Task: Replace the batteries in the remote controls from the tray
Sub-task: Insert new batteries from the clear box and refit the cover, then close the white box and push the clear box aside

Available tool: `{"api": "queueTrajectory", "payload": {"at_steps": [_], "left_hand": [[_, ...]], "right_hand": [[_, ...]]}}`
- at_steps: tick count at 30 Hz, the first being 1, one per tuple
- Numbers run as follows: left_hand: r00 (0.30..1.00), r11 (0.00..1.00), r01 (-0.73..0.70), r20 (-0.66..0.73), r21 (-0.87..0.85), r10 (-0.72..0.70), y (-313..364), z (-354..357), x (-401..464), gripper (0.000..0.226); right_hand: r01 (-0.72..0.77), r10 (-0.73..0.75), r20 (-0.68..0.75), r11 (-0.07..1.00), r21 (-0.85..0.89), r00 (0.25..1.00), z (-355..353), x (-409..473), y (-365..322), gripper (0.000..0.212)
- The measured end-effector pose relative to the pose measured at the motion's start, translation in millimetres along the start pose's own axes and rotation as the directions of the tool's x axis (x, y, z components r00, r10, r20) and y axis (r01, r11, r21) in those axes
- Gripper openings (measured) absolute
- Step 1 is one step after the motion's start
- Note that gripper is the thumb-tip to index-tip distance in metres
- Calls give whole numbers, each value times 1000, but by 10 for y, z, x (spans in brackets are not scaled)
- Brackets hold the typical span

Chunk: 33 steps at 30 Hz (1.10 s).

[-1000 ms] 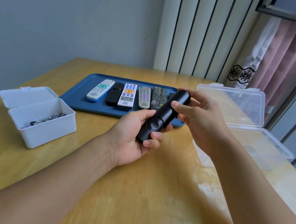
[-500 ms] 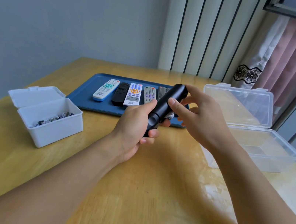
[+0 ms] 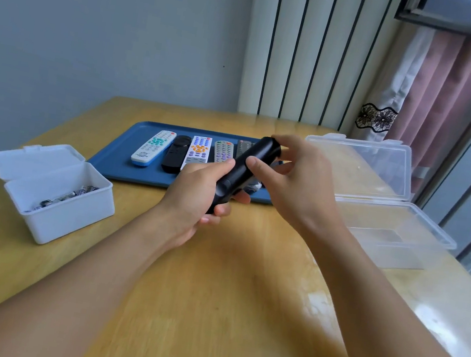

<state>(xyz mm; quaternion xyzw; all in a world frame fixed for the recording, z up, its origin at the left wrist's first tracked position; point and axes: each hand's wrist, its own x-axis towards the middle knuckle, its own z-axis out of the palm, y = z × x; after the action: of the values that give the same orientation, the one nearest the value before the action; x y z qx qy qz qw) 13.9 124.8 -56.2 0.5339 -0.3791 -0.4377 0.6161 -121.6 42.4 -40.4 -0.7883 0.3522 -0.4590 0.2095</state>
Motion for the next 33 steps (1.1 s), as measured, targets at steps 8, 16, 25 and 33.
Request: {"api": "queueTrajectory", "payload": {"at_steps": [8, 16, 25, 33], "left_hand": [[993, 987, -71, -84, 143, 84, 33, -166, 38, 33], [893, 942, -177, -356, 284, 275, 315, -652, 106, 30], [813, 803, -109, -412, 585, 411, 712, -1504, 111, 14], [485, 720, -118, -593, 684, 643, 375, -2140, -254, 6]], "right_hand": [[-153, 147, 43, 924, 351, 988, 137, -29, 27, 20], [-247, 87, 269, 720, 649, 959, 78, -21, -246, 15], [314, -320, 77, 946, 76, 944, 879, 208, -680, 12], [485, -351, 386, 807, -338, 853, 1986, 563, -845, 15]]}}
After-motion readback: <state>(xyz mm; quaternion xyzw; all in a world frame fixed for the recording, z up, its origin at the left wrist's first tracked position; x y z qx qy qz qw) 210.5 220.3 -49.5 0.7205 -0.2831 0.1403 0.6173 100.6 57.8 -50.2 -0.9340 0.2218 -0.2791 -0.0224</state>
